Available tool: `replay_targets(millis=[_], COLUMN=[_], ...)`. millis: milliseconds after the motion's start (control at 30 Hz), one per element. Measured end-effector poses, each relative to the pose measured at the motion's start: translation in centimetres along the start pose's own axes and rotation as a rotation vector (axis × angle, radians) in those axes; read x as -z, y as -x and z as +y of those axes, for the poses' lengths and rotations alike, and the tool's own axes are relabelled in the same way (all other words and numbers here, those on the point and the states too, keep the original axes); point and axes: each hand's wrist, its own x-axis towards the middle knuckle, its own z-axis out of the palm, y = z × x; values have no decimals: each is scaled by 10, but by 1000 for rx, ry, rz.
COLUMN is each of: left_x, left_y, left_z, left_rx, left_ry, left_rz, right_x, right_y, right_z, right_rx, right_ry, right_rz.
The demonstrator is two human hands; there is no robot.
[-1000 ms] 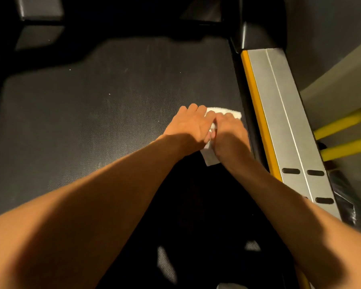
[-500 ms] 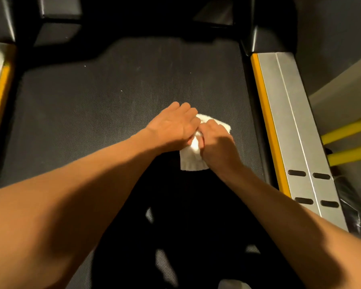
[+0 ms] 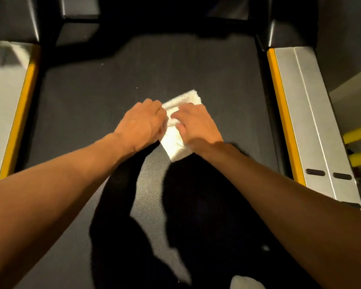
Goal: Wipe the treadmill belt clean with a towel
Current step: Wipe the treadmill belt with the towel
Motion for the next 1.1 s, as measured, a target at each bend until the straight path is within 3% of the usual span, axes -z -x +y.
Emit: replay_targets(millis=[67, 133, 200, 267, 433, 533, 600, 700, 867, 1100], left_x=[3, 4, 3, 1, 3, 6, 6, 3, 9, 20], left_y=[0, 2, 15, 27, 22, 27, 43, 67, 63, 106], left_z=[-15, -16, -4, 1, -14, -12, -9, -17, -58, -28], left_rx=[46, -57, -191, -193, 6, -64, -122, -30, 276, 287], left_ry=[-75, -174, -159, -94, -65, -56, -8, 87, 87, 116], left_rz=[10, 10, -41, -59, -9, 12, -28, -34, -60, -96], right_x=[-8, -21, -30, -29, -13, -16, -21, -20, -19, -48], right_y=[-5, 8, 27, 30, -12, -9, 10, 9, -35, 0], right_z=[-7, -18, -25, -24, -31, -44, -45, -53, -90, -103], right_rx=[20, 36, 45, 42, -23, -105, -56, -4, 33, 68], right_ry=[51, 17, -43, -73, -66, -112, -186, -220, -55, -57], right_rz=[-15, 56, 173, 230, 28, -22, -46, -98, -122, -66])
